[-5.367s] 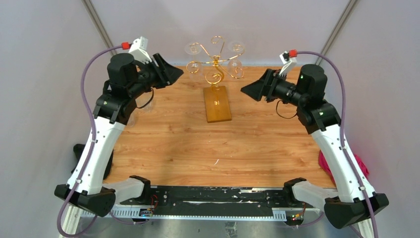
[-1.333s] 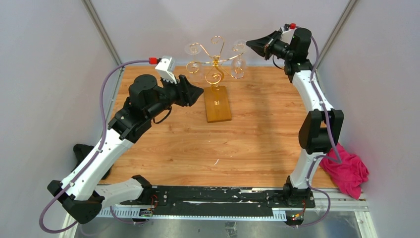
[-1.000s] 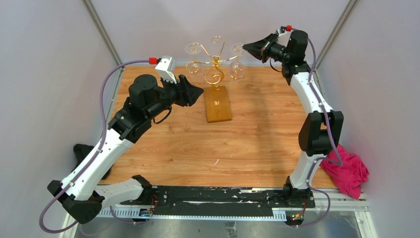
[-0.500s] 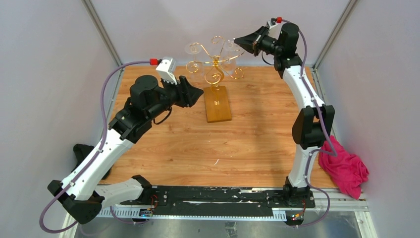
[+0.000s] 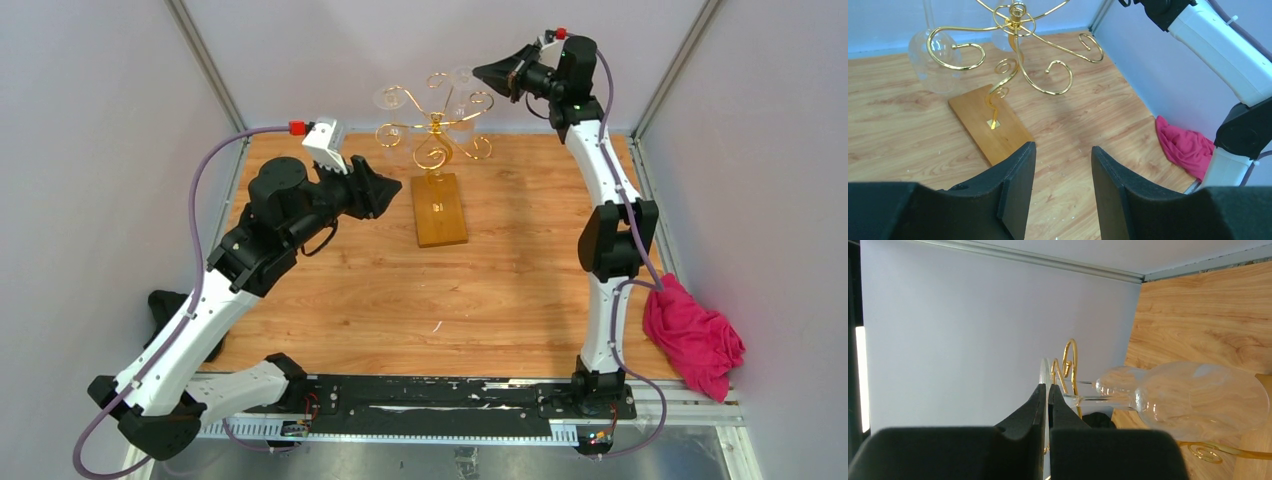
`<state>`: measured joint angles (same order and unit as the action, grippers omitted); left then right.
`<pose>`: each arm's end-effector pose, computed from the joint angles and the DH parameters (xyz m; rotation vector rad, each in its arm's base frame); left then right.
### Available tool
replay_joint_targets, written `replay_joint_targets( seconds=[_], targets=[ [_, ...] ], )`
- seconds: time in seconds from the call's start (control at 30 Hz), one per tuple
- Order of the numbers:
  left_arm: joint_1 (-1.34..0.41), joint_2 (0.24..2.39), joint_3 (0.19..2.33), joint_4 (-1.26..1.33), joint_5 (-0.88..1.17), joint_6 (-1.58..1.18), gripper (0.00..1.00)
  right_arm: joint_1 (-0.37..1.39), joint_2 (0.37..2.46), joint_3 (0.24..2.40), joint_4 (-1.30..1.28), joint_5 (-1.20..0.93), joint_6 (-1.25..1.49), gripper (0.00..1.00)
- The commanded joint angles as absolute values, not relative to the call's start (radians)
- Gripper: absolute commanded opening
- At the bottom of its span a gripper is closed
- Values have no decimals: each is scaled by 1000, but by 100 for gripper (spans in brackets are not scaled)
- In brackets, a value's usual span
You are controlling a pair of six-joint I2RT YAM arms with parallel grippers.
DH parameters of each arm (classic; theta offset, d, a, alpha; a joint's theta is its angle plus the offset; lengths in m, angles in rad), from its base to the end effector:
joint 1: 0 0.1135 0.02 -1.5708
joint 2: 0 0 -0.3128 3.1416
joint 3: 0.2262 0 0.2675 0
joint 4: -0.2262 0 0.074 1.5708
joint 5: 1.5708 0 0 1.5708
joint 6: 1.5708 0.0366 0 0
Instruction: Turn the mug right side up
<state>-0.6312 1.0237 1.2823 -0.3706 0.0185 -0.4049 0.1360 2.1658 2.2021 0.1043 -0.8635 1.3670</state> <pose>0.1642 -0.1208 0.4929 0.2115 1.7331 -0.7868 0.5416 0.1022 0.4557 0.2264 1.7629 1.7629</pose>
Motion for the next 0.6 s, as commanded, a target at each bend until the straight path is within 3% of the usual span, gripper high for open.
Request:
replay_joint_targets(
  seconds=[0.0,0.33,0.57],
  targets=[
    [-638,1003,1275,-384,2,-388,50,83,2145,2204,127,-858,1389,0],
    [-638,1010,1271,-357,11,-398,51,-103,1989,1917,316,-882,1451,0],
    [-638,1056,1281,-323,44,-426,53,-203,1746,1624,441,-948,1471,0]
  ],
)
